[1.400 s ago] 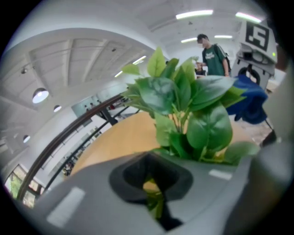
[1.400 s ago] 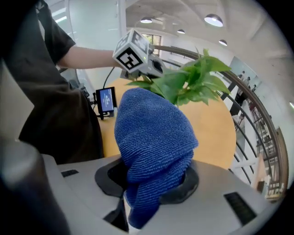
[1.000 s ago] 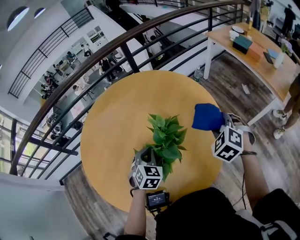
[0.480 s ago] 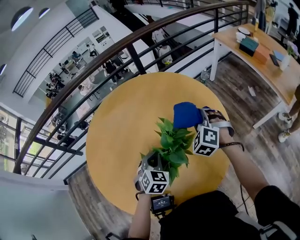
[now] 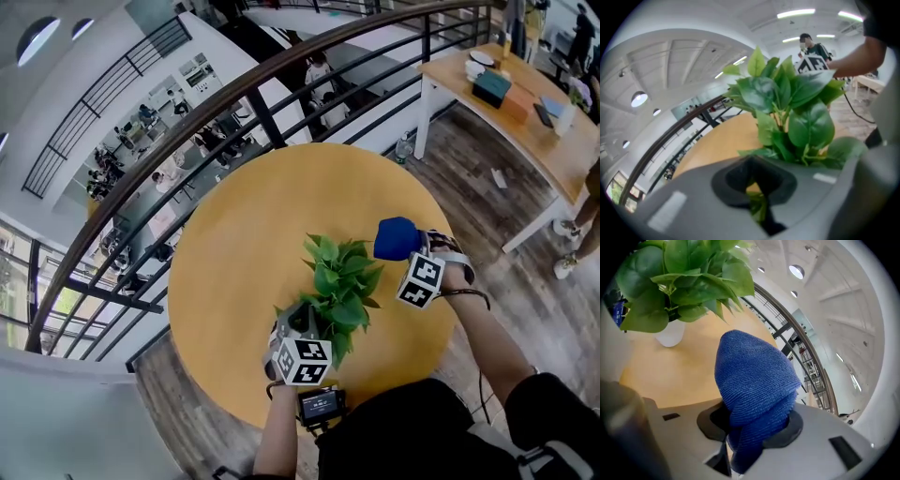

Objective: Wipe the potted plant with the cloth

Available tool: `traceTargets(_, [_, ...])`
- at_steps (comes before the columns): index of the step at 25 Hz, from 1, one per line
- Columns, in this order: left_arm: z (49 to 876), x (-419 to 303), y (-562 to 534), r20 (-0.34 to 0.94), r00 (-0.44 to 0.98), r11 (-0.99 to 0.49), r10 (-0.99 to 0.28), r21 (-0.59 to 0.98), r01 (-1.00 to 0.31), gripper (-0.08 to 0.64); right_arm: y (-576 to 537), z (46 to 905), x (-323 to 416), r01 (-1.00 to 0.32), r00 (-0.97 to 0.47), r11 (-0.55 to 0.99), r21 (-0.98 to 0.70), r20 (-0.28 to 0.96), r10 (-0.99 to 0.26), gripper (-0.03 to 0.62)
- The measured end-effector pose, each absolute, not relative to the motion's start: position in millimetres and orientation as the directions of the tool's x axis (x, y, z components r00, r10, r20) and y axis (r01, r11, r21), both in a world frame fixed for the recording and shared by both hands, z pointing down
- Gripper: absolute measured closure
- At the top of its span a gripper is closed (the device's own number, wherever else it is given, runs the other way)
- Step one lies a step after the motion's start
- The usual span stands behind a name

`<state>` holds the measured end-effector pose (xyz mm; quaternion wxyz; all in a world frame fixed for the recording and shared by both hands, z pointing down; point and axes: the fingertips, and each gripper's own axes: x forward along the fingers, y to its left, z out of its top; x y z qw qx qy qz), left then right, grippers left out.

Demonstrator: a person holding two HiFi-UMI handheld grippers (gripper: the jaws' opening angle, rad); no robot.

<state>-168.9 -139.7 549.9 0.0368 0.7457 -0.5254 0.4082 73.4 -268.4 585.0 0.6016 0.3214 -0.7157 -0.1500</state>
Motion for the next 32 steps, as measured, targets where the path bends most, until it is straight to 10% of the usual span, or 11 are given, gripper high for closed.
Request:
traceTargets(12, [549,-167,-138,0.647,0.112,-0.445,-0.754,-0.378,-0.812,0.558,-244,474,28,-0.397,-0.324,0.645,0.653,0.558,-0.764,0.442])
traceTargets(19, [550,-168,-137,0.653,0.108,-0.445,-0.75,-0.376,-0.813,0.558,-243,564,24,-0.197,-0.187,0.727,0.657,0.703,-0.686,0.442])
traceTargets(32, [550,-168,-138,0.652,0.107,-0.446,-0.751,-0.38,-0.81,0.558,-263,569,81,-0.388,-0.107,0.69,0.611,0.714,-0.692,0.442])
